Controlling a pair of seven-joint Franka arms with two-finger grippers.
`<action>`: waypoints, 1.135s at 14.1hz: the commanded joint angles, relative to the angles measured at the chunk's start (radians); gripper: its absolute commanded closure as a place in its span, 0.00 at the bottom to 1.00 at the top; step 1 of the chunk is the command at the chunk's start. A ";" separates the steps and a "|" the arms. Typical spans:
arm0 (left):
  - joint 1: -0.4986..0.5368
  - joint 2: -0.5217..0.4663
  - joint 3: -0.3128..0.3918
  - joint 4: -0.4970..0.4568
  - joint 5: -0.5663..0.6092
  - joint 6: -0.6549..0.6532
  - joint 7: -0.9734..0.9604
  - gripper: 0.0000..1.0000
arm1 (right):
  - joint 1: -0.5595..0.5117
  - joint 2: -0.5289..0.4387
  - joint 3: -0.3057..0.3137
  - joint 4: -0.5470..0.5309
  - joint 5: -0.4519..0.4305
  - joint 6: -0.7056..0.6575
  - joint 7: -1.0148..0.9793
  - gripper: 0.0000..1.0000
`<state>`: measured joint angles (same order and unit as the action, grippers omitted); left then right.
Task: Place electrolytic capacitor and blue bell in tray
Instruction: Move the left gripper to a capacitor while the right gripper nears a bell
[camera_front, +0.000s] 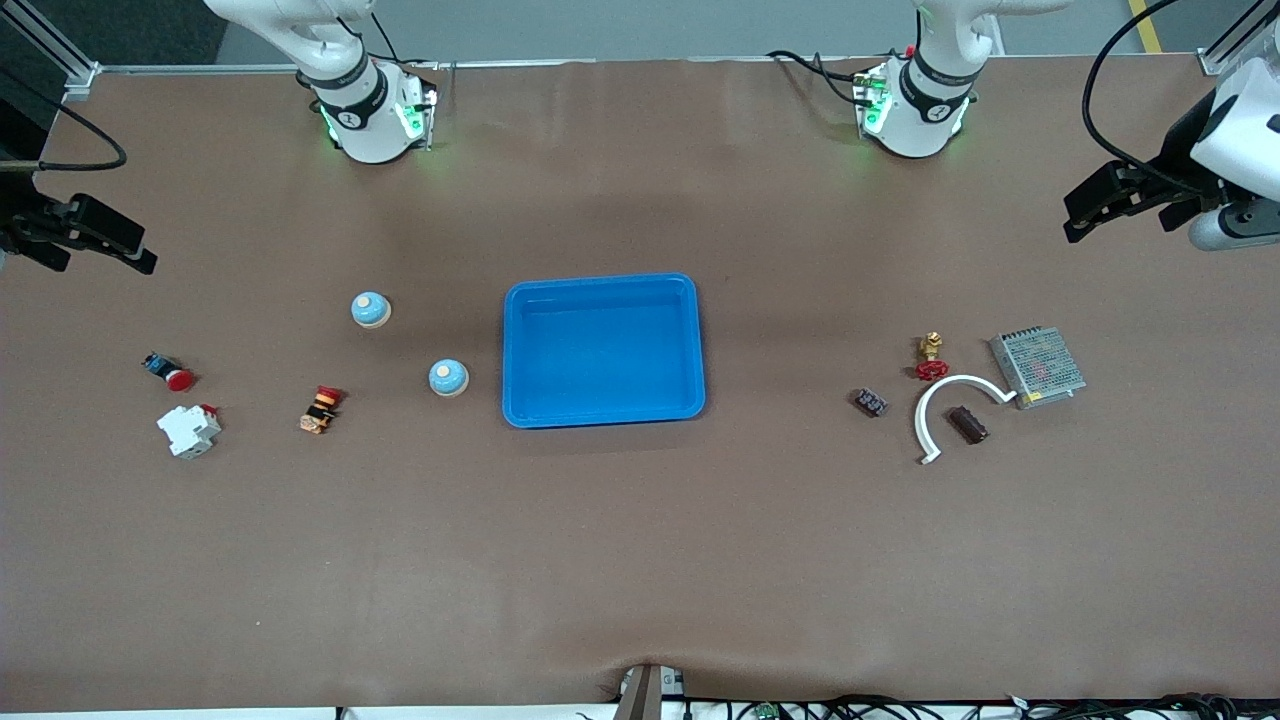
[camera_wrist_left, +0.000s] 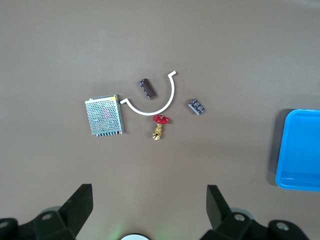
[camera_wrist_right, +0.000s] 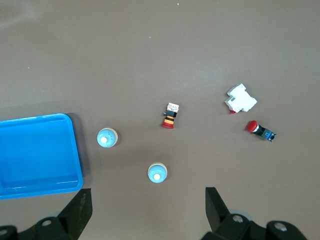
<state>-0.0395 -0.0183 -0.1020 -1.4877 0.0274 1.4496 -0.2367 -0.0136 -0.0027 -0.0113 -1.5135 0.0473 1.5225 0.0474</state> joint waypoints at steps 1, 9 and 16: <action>0.004 0.000 -0.001 0.010 0.013 -0.017 -0.001 0.00 | -0.003 -0.033 0.002 -0.037 0.016 0.015 -0.011 0.00; -0.013 0.118 -0.015 -0.039 0.052 -0.015 -0.103 0.00 | -0.011 -0.045 0.001 -0.056 0.016 0.021 -0.011 0.00; -0.008 0.169 -0.025 -0.417 -0.010 0.461 -0.245 0.00 | -0.002 -0.040 0.002 -0.082 0.016 0.059 -0.011 0.00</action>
<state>-0.0529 0.1926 -0.1229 -1.7750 0.0359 1.7885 -0.4310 -0.0139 -0.0146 -0.0122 -1.5464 0.0494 1.5599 0.0473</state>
